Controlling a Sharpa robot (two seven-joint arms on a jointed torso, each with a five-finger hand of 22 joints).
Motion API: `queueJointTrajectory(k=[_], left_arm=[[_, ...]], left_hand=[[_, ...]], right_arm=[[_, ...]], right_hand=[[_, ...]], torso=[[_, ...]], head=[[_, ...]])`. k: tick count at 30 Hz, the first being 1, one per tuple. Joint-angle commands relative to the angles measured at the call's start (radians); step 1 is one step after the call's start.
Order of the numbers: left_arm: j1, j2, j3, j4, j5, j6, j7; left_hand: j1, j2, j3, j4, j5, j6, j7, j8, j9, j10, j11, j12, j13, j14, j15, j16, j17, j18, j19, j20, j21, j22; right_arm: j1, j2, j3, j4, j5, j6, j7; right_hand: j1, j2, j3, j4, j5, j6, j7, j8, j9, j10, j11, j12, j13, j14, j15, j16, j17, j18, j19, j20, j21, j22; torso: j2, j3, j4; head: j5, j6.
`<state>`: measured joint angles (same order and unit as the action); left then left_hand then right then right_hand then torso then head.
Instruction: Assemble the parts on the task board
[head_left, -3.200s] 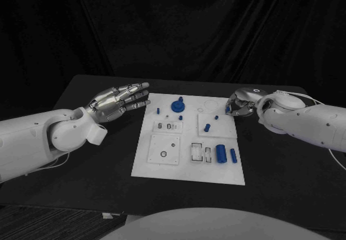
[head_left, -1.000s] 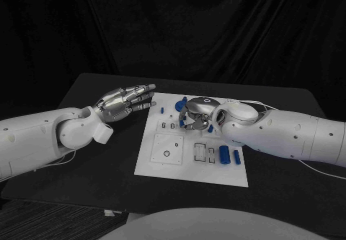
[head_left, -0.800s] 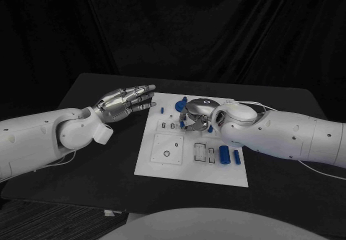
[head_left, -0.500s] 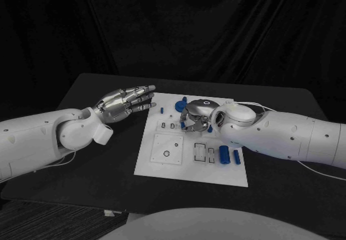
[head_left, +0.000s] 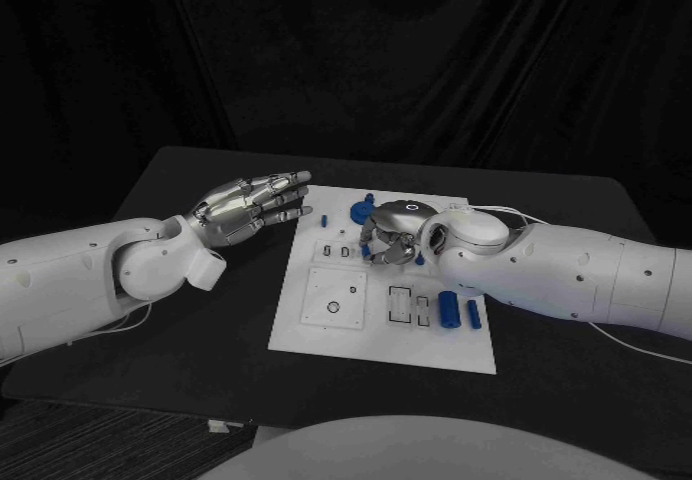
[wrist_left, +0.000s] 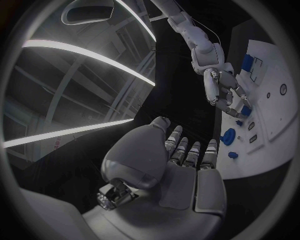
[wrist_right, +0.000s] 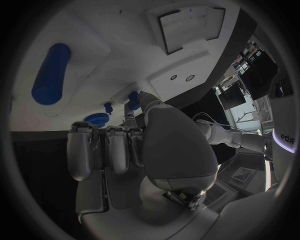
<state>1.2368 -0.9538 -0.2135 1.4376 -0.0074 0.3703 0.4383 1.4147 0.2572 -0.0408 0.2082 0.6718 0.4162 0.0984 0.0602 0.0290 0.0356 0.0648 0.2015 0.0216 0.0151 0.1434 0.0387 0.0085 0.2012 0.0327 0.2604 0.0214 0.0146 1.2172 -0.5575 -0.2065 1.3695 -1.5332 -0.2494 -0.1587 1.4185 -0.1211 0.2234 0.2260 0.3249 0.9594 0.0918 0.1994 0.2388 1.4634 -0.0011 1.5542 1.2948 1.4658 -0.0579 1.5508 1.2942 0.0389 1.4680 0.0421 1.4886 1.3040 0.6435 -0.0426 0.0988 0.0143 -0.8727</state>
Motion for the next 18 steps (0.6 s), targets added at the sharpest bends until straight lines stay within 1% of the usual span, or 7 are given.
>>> queueJointTrajectory(k=[1, 3, 6, 11, 13, 14, 18], left_arm=[[-0.003, 0.0, 0.001, 0.0, 0.0, 0.016, 0.01], [-0.003, 0.0, 0.001, 0.0, 0.0, 0.016, 0.01], [-0.004, 0.0, 0.001, 0.0, 0.0, 0.016, 0.01], [-0.004, 0.0, 0.001, 0.0, 0.0, 0.016, 0.01], [-0.005, 0.0, 0.001, -0.001, 0.0, 0.016, 0.009], [-0.005, 0.001, 0.001, -0.001, 0.0, 0.016, 0.009], [-0.005, 0.001, 0.001, -0.001, 0.0, 0.017, 0.008]], left_hand=[[0.009, -0.002, 0.044, 0.001, 0.012, -0.003, 0.0, 0.016, 0.019, -0.004, 0.011, 0.023, 0.011, 0.01, 0.004, 0.012, 0.006, -0.026, -0.005, -0.007, 0.003, -0.001], [0.009, -0.002, 0.044, 0.001, 0.012, -0.003, 0.0, 0.016, 0.019, -0.004, 0.011, 0.023, 0.011, 0.01, 0.004, 0.012, 0.006, -0.026, -0.005, -0.007, 0.003, -0.001], [0.009, -0.002, 0.046, 0.001, 0.012, -0.004, 0.001, 0.016, 0.019, -0.005, 0.011, 0.022, 0.011, 0.01, 0.004, 0.012, 0.006, -0.026, -0.006, -0.007, 0.002, -0.001], [0.009, -0.002, 0.046, 0.001, 0.012, -0.004, 0.001, 0.016, 0.019, -0.005, 0.011, 0.022, 0.011, 0.01, 0.004, 0.012, 0.006, -0.026, -0.006, -0.007, 0.002, -0.001], [0.009, -0.002, 0.046, 0.001, 0.012, -0.004, 0.001, 0.016, 0.019, -0.005, 0.011, 0.022, 0.011, 0.01, 0.004, 0.012, 0.006, -0.026, -0.006, -0.007, 0.002, -0.001], [0.009, -0.002, 0.046, 0.001, 0.012, -0.004, 0.001, 0.016, 0.019, -0.005, 0.011, 0.022, 0.011, 0.01, 0.004, 0.012, 0.006, -0.026, -0.006, -0.007, 0.002, -0.001], [0.009, -0.002, 0.046, 0.001, 0.012, -0.004, 0.001, 0.016, 0.019, -0.005, 0.011, 0.022, 0.011, 0.01, 0.004, 0.012, 0.006, -0.026, -0.006, -0.007, 0.002, -0.001]], right_arm=[[-0.003, 0.002, 0.001, -0.001, -0.008, 0.001, -0.027], [-0.003, 0.003, 0.001, -0.002, -0.008, 0.001, -0.028], [-0.003, 0.004, 0.001, -0.003, -0.008, 0.001, -0.03], [-0.003, 0.005, 0.001, -0.004, -0.008, 0.001, -0.033], [-0.003, 0.006, 0.001, -0.005, -0.008, 0.002, -0.034], [-0.003, 0.006, 0.001, -0.005, -0.008, 0.002, -0.035], [-0.003, 0.007, 0.001, -0.007, -0.008, 0.003, -0.035]], right_hand=[[-0.003, -0.004, -0.006, -0.012, -0.015, -0.002, 0.006, -0.002, 0.02, 0.107, 0.01, 0.017, 0.276, 0.105, 0.005, 0.02, 0.277, -0.011, 0.044, 0.015, -0.022, 0.229], [-0.008, -0.004, -0.008, -0.013, -0.027, -0.004, 0.006, -0.004, 0.02, 0.107, 0.01, 0.017, 0.276, 0.105, 0.006, 0.02, 0.277, -0.011, 0.044, 0.015, -0.022, 0.229], [-0.022, -0.006, -0.017, -0.014, -0.066, -0.008, 0.007, -0.009, 0.021, 0.107, 0.009, 0.017, 0.276, 0.105, 0.005, 0.02, 0.277, -0.01, 0.044, 0.016, -0.024, 0.229], [-0.039, -0.01, -0.027, -0.012, -0.105, -0.012, 0.007, -0.014, 0.023, 0.107, 0.009, 0.017, 0.276, 0.105, 0.005, 0.02, 0.277, -0.01, 0.044, 0.016, -0.025, 0.228], [-0.046, -0.011, -0.032, -0.009, -0.121, -0.016, 0.007, -0.017, 0.023, 0.107, 0.008, 0.017, 0.276, 0.105, 0.004, 0.02, 0.277, -0.009, 0.042, 0.016, -0.029, 0.227], [-0.056, -0.014, -0.038, -0.004, -0.143, -0.018, 0.006, -0.019, 0.023, 0.107, 0.007, 0.017, 0.276, 0.105, 0.004, 0.02, 0.277, -0.009, 0.042, 0.015, -0.03, 0.227], [-0.069, -0.02, -0.049, 0.005, -0.177, -0.025, 0.004, -0.024, 0.024, 0.107, 0.005, 0.017, 0.276, 0.105, 0.002, 0.02, 0.277, -0.008, 0.04, 0.014, -0.034, 0.226]], torso=[[0.0, -0.0002, 0.0001], [0.0, -0.0001, 0.0002], [0.0, -0.0002, 0.0003], [0.0, -0.0001, 0.0], [0.0, -0.0001, -0.0001], [0.0, -0.0002, 0.0], [0.0, -0.0001, 0.0]], head=[[0.0, 0.0], [0.0, 0.0], [0.0, 0.0], [0.001, 0.0], [0.0, 0.0], [0.0, 0.0], [0.0, 0.0]])
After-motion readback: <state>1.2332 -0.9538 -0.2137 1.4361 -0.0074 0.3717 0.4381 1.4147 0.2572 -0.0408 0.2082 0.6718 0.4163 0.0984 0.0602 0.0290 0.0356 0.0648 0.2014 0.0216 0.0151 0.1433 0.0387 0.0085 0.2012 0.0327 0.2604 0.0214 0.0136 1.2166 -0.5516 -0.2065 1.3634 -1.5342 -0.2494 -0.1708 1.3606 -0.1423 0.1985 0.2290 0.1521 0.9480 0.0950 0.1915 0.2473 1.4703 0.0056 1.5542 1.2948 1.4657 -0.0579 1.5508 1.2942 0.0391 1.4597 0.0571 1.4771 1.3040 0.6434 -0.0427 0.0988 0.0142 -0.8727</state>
